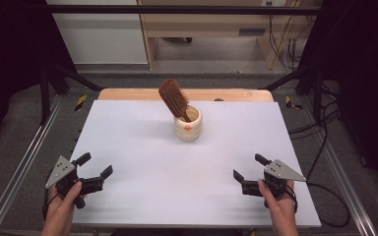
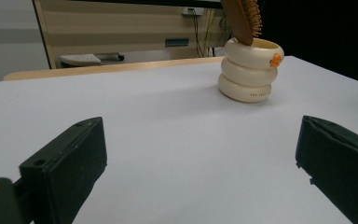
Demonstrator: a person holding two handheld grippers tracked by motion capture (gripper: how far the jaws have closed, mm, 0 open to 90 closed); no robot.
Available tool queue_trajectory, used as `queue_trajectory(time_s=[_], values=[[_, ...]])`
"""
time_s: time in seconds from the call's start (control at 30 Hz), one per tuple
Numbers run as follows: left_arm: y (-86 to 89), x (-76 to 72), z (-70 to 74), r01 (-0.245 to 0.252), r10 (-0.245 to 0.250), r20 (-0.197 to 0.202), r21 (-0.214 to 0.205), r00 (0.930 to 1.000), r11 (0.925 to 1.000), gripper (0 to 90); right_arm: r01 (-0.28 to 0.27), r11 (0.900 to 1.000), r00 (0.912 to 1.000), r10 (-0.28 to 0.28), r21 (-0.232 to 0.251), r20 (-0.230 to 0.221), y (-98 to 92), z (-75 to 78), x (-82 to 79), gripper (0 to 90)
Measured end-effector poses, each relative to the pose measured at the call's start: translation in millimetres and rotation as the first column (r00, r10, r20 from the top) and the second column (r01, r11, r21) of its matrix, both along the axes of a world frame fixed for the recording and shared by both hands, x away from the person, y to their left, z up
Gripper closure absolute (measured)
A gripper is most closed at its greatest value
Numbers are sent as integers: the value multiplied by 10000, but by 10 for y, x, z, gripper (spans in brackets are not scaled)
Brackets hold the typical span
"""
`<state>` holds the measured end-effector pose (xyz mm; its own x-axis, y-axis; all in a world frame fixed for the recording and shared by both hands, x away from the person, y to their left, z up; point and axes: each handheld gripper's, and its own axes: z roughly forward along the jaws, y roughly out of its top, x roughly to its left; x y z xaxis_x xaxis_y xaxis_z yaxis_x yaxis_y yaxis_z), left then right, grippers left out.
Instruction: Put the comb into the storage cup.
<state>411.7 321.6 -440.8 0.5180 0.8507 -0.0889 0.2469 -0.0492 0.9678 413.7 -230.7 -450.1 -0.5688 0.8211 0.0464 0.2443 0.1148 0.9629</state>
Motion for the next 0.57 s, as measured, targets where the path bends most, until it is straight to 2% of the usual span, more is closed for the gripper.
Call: queue_trajectory(time_s=[0.3, 0.47, 0.57], values=[[-52, -17, -77, 38, -38, 20, -237, 10000, 9997, 22, 38, 9996, 9999, -41, -287, -112, 80, -92, 35, 29], [-43, -65, -69, -302, 316, 407, -330, 9987, 9990, 23, 111, 9996, 9998, -115, -268, -145, 114, -126, 39, 35], [-31, -67, -65, -439, 455, 427, -376, 9981, 9983, 23, 98, 9996, 9997, -104, -249, -235, 140, -139, 48, 39]])
